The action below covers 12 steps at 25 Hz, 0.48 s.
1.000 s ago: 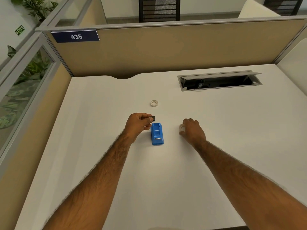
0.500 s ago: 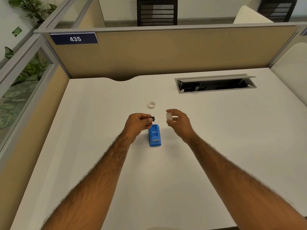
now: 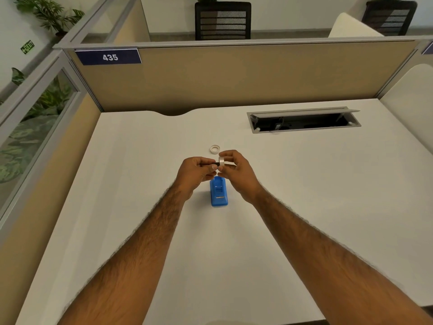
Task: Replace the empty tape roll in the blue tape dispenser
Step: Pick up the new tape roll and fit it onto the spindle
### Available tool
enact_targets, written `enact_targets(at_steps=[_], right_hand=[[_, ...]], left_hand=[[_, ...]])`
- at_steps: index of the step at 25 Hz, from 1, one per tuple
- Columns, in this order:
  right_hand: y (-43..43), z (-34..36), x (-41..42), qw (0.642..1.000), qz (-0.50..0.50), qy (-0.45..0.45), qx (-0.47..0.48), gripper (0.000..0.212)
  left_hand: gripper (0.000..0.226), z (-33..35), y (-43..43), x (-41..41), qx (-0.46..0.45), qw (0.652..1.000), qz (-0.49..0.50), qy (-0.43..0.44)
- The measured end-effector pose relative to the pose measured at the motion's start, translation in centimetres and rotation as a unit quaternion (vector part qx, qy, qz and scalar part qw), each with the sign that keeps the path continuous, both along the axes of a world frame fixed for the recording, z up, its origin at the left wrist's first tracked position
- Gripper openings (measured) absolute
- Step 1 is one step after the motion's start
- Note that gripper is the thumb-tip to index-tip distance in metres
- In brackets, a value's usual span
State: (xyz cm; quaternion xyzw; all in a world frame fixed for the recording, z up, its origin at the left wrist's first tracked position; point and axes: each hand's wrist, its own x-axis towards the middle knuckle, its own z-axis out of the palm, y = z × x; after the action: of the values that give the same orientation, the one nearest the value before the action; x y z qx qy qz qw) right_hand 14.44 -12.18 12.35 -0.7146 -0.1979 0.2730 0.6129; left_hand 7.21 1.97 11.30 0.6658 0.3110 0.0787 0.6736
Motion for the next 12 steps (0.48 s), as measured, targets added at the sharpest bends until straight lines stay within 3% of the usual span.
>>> enact_targets(at_steps=[12], right_hand=[[-0.38,0.06,-0.43,0.998,0.014,-0.039,-0.053,0.041]], left_hand=[[0.021,-0.20,-0.25,-0.64,-0.015,1.000,0.007,-0.003]])
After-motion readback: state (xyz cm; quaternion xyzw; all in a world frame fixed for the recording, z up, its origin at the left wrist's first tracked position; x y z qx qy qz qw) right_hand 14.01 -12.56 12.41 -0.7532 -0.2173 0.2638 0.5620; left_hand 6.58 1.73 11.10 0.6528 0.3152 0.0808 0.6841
